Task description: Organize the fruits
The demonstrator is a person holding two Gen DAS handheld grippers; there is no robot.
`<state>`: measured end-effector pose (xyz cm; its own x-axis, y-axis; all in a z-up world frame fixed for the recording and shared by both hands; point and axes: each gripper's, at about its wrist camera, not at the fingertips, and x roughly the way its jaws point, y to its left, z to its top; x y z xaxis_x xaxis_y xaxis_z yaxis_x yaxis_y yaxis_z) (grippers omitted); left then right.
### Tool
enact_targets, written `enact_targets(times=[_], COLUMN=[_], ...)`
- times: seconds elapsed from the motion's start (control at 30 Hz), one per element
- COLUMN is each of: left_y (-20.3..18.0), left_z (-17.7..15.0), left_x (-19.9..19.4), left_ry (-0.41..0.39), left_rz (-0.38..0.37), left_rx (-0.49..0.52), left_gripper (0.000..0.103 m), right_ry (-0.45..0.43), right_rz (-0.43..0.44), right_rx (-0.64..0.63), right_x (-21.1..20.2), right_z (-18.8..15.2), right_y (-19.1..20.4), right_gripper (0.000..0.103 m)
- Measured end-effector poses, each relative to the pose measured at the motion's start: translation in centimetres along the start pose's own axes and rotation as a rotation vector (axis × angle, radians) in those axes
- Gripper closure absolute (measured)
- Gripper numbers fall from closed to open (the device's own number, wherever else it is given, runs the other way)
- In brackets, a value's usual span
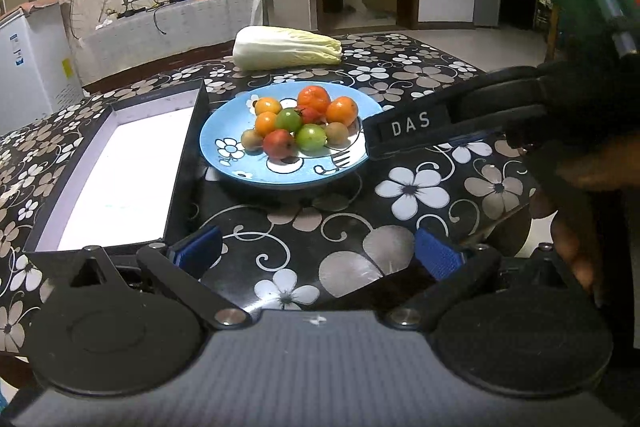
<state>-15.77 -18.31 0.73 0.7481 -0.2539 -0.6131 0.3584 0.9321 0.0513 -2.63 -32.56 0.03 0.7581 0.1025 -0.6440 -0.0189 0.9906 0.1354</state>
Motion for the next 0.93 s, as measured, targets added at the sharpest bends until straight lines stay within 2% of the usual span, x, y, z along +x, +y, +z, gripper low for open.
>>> enact_targets(times=[0.93], left_y=[0.42], left_z=[0.28], left_x=[0.31], left_ry=[-0.001], left_rz=[-0.012], left_rx=[-0.031], left_gripper=[0.000], right_ry=[-0.003], right_rz=[-0.006], right_rx=[0.005], right_x=[0.01], right_z=[0.01], right_y=[-0.23], right_gripper=[0.029])
